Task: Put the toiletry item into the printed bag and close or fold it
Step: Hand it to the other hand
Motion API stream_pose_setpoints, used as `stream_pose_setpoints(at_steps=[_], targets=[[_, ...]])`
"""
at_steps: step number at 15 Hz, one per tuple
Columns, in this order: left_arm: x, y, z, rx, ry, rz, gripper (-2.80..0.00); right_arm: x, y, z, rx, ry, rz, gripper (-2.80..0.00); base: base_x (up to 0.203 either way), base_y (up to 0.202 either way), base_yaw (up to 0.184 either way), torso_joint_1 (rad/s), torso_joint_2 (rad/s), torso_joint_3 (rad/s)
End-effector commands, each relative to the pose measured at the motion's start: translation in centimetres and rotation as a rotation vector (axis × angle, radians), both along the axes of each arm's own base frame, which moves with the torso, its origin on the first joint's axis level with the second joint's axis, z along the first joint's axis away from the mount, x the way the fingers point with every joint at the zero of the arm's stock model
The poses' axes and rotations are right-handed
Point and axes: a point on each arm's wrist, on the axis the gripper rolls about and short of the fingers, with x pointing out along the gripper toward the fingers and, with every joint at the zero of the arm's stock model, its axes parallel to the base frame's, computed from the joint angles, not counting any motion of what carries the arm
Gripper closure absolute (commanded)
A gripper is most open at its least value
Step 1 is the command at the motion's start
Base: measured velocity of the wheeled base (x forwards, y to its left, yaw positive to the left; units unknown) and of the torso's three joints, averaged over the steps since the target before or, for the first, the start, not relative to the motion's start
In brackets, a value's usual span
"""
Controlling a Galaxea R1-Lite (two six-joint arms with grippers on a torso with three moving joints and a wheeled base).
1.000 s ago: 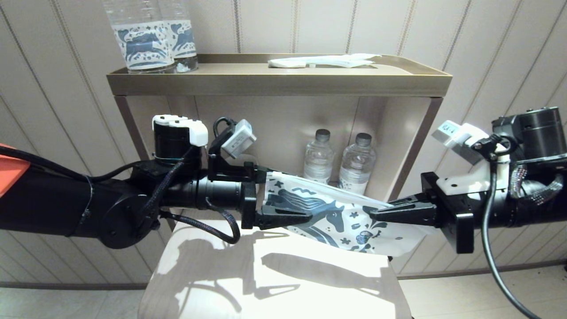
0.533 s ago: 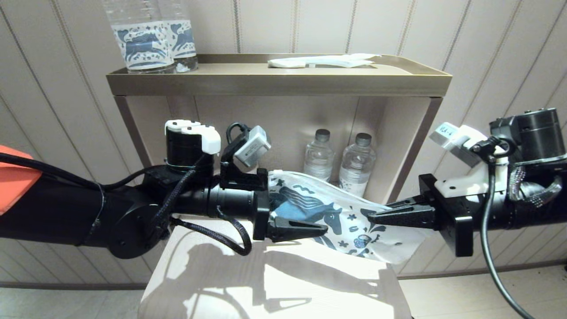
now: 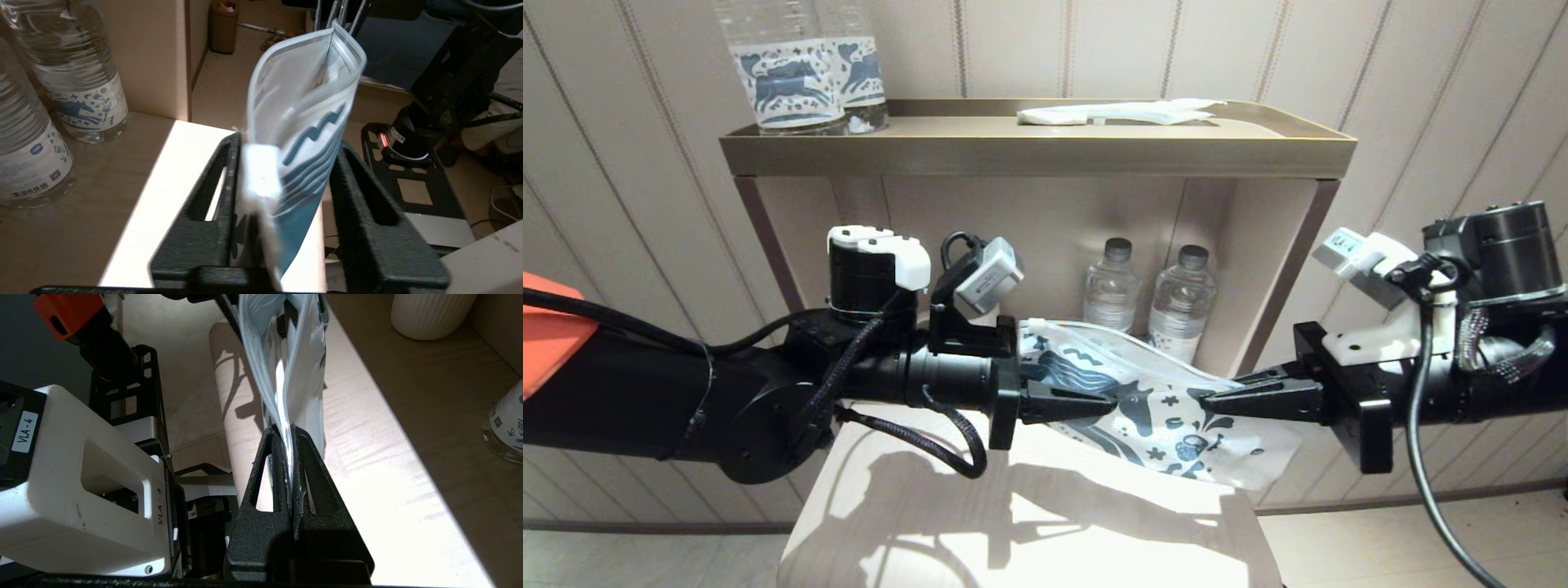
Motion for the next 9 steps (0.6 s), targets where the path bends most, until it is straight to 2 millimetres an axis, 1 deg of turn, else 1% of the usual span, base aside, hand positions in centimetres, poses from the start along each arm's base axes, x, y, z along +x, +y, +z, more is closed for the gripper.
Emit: stream_pose_setpoints(at_steps=[1,8,9], targets=[[0.0,0.09,0.15,-0.005,-0.006,-0.003,0.0,0.05,0.0,-0.09,0.001,0.001,0.004,0.0,0.0,0.0,0.0,0.0,0.0,0.0],[-0.13,0.26,-0.03,0.0,-0.003,0.002,0.0,0.05,-0.16,0.05,0.003,-0.001,-0.004,0.0,0.0,0.0,0.0,0.0,0.0,0.0],[-0.14,0.27,-0.08,0.002,-0.002,0.003,0.0,-0.01,-0.17,-0.18,-0.003,-0.004,-0.007,0.0,0.0,0.0,0.0,0.0,0.0,0.0]])
